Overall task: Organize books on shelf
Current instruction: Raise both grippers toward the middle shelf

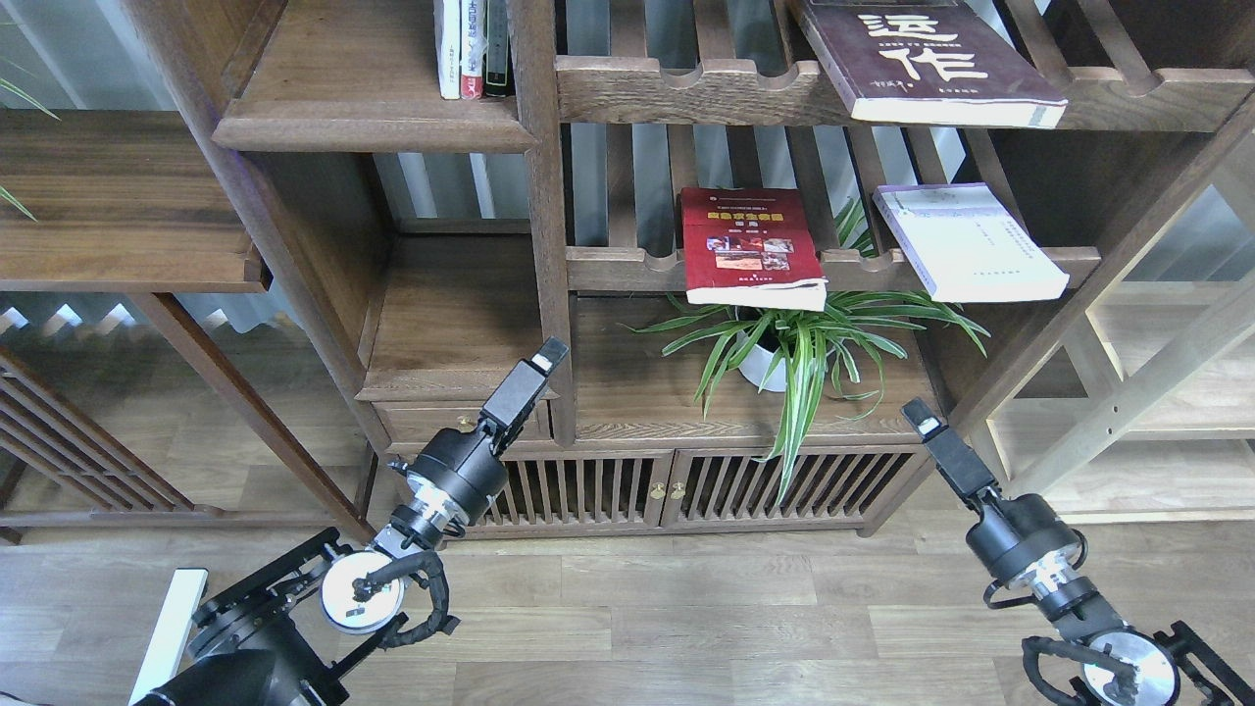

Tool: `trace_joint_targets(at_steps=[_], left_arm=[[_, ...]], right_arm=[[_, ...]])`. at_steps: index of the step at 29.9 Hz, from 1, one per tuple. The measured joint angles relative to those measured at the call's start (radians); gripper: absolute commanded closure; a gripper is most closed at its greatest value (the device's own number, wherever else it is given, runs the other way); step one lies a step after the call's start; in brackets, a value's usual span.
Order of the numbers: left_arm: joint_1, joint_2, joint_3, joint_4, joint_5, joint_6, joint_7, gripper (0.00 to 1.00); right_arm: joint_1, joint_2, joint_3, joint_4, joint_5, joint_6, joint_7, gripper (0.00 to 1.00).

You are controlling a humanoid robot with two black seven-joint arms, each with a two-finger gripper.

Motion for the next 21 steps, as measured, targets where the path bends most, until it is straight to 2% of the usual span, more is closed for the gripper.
trace_joint_targets(at_steps=[11,21], left_arm=[[0.008,-0.003,-0.008,-0.006,-0.001,0.0,0.0,0.01],[-0.001,0.002,-0.014,0.001,0.0,0.0,0.0,0.01]], right_arm=[[-0.029,0.004,-0.017,-0.002,-0.002,0.0,0.001,0.0],[-0.013,0.073,-0.024,-0.008,-0.002,0.0,0.001,0.0]])
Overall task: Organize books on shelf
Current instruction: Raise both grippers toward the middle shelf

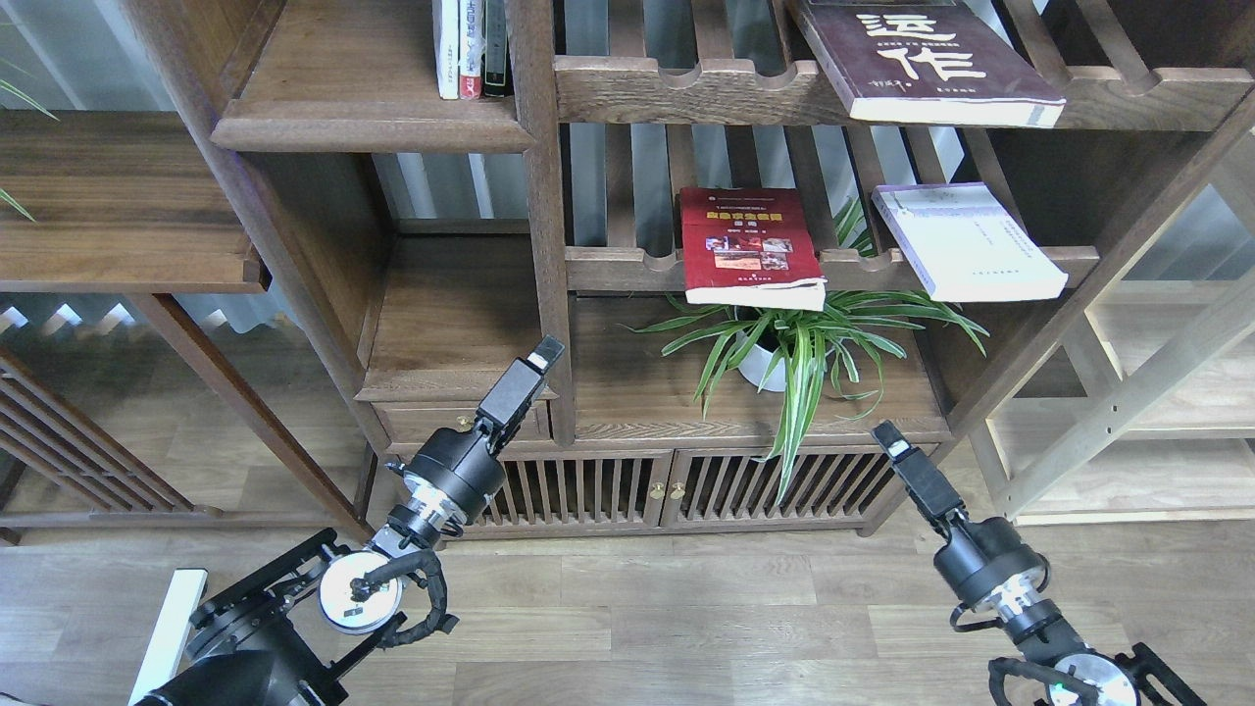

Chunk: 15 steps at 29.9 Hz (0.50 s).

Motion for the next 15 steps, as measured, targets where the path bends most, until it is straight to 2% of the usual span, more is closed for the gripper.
trace_joint_targets(at_steps=[15], left_arm=[[0.013,0.007,0.012,-0.001,-0.003,0.0,-0.002,0.01]], right_arm=[[0.011,0.017,0.008,0.001,0.004,0.0,-0.002,0.0]])
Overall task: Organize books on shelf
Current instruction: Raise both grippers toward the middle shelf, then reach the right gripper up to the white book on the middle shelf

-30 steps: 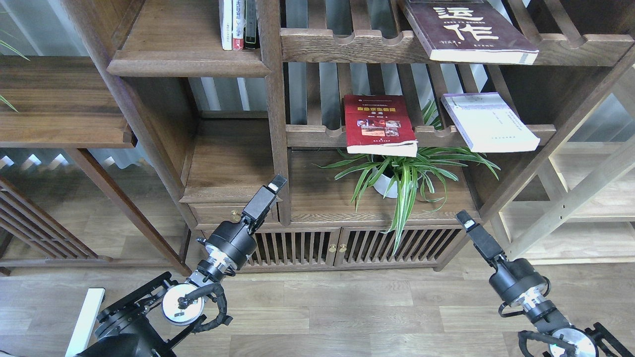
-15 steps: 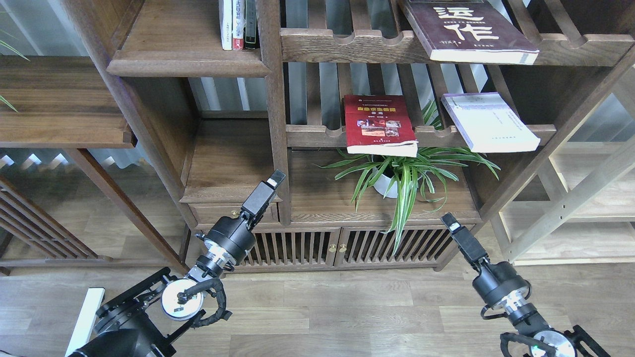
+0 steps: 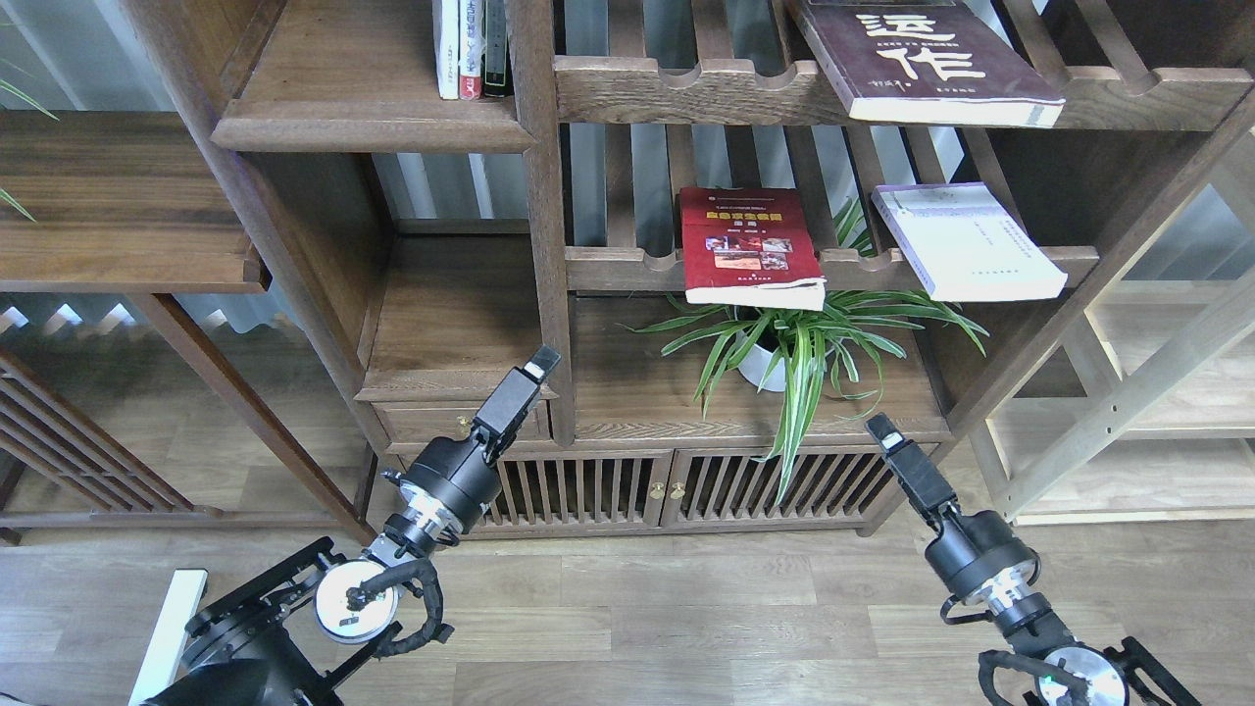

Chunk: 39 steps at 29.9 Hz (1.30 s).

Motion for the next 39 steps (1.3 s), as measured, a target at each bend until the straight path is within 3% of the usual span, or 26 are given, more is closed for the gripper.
trace_joint_targets(at_steps=[20,30,39], left_arm=[[0.061,0.016,-0.015,-0.014,-0.002,0.0,0.0,0.01],[0.069,0.034,-0.019,-0.019,-0.002,0.0,0.0,0.01],[0.091,0.072,-0.042,-0.028,-0.002,0.0,0.0,0.01]], right_arm=[[0.079,0.009,-0.008,-0.036,0.041,0.0,-0.004,0.0],[0.121,0.096,0.008,-0.063,0.089,0.0,0.0,0.0],[0.221,0.09,0.045,-0.158,0.186,0.0,0.0,0.0]])
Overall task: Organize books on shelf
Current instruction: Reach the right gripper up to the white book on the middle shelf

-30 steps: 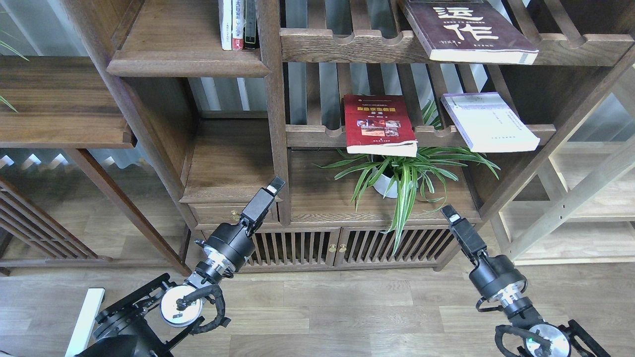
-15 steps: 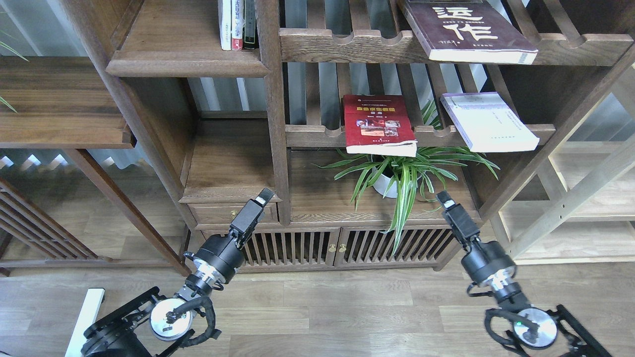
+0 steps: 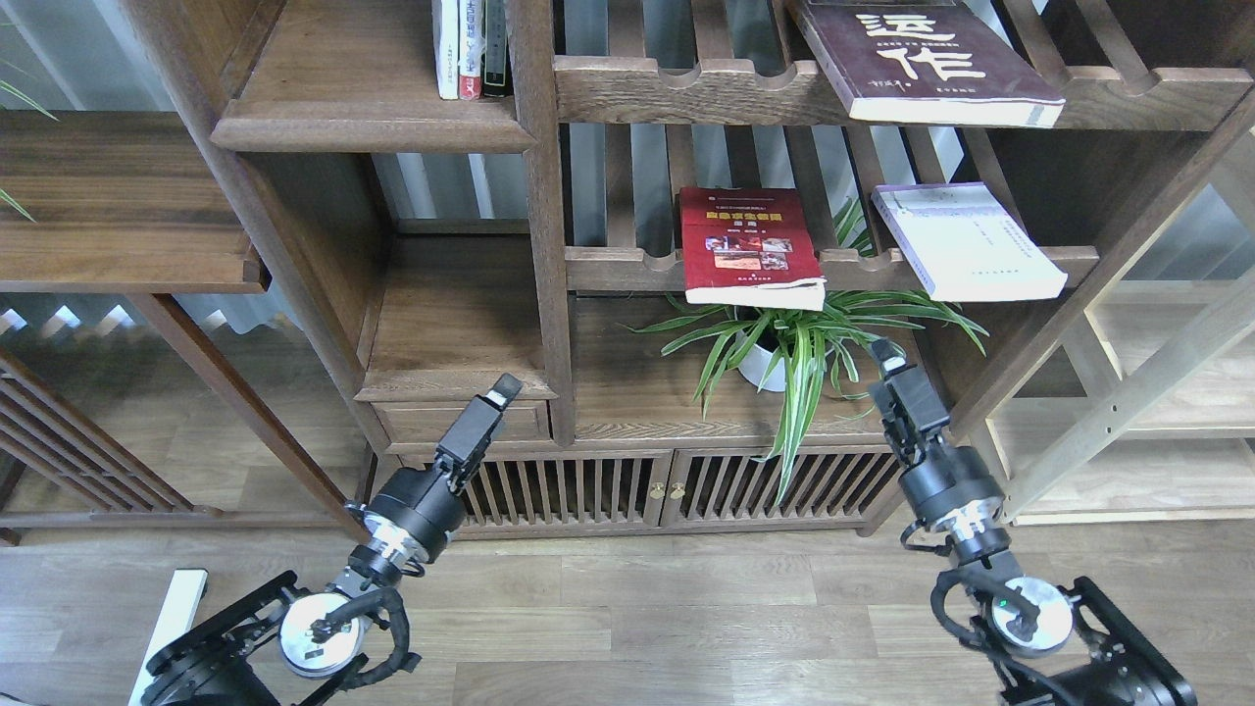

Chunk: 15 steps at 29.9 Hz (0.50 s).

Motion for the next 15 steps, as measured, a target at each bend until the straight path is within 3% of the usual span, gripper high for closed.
trace_joint_targets(at_steps=[15], left_arm=[[0.101,0.136,-0.084,-0.138,-0.002,0.0,-0.006,0.01]], right_arm=[[0.09,-0.019,0.023,-0.116,0.006,0.0,-0.002,0.0]])
